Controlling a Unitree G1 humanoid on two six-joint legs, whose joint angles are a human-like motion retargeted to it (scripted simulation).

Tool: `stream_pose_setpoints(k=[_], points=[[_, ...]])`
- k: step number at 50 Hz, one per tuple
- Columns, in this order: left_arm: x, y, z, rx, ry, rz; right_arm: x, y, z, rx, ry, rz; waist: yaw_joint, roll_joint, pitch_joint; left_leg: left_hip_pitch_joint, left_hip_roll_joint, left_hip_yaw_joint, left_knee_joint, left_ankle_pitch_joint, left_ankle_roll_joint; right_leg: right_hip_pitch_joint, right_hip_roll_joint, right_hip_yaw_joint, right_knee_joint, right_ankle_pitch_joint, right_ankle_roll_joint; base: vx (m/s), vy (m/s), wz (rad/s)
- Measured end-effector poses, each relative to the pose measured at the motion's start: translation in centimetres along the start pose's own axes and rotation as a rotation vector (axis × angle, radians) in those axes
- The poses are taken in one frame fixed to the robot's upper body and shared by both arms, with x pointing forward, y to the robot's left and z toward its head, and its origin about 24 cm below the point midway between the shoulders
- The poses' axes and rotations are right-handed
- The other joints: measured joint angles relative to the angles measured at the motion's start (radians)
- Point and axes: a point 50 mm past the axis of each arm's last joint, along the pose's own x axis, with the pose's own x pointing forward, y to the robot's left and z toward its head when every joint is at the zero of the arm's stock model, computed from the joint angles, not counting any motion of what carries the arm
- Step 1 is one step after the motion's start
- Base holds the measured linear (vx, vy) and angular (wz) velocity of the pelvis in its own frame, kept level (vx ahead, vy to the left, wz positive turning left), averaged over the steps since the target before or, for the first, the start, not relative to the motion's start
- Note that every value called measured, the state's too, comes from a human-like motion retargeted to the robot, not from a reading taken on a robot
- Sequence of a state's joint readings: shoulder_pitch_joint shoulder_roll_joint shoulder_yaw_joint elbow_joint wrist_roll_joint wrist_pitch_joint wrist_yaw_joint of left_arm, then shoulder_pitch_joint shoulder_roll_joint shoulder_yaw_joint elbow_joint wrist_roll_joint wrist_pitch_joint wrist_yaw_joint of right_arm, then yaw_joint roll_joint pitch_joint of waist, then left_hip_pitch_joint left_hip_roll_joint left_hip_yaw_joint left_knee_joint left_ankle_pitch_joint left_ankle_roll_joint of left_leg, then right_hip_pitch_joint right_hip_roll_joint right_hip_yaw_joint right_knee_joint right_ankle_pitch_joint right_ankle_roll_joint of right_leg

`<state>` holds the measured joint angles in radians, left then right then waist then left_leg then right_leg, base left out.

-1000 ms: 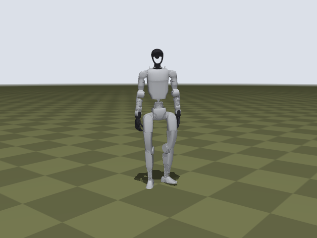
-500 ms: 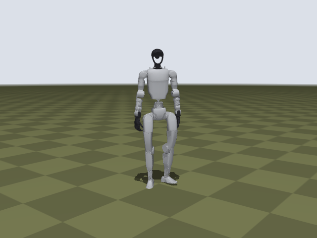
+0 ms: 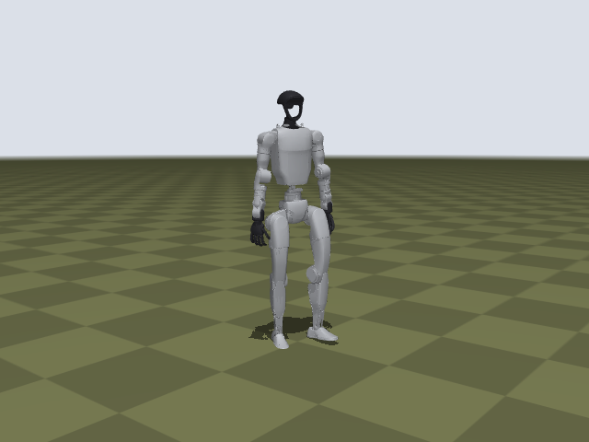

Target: In place motions

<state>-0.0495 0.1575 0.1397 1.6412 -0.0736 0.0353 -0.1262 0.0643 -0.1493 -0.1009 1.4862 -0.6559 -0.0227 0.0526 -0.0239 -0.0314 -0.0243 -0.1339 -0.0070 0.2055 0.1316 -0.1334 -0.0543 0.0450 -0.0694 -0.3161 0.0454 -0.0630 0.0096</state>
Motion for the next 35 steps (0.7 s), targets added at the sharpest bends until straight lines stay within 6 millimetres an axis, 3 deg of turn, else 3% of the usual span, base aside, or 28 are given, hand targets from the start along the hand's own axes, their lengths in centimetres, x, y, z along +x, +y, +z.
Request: stream_pose_setpoints(k=[9,15,35], points=[[-0.1,0.3,-4.7,-0.027,0.144,0.018,0.0,-1.1,2.0,0.004,-0.072,-0.016,-0.006,0.002,-0.008,0.021,0.014,-0.009,-0.022,0.015,-0.019,0.016,0.030,-0.011,-0.031,0.013,-0.025,-0.05,-0.06,0.04],[-0.1,0.2,-5.7,-0.067,0.168,0.012,0.0,-1.2,2.7,-0.007,-0.095,-0.012,-0.042,0.010,-0.022,0.051,0.030,0.024,-0.043,0.009,-0.024,0.006,0.043,0.025,-0.027,0.019,-0.031,0.01,-0.05,-0.32],[0.2,-1.2,0.4,-0.005,-0.052,-0.025,0.0,0.0,-0.2,0.020,0.015,0.001,-0.150,0.024,-0.049,0.165,0.040,0.269,-0.076,-0.093,-0.005,-0.093,0.042,0.271,0.023,0.073,-0.009,0.04,0.01,-0.63]])
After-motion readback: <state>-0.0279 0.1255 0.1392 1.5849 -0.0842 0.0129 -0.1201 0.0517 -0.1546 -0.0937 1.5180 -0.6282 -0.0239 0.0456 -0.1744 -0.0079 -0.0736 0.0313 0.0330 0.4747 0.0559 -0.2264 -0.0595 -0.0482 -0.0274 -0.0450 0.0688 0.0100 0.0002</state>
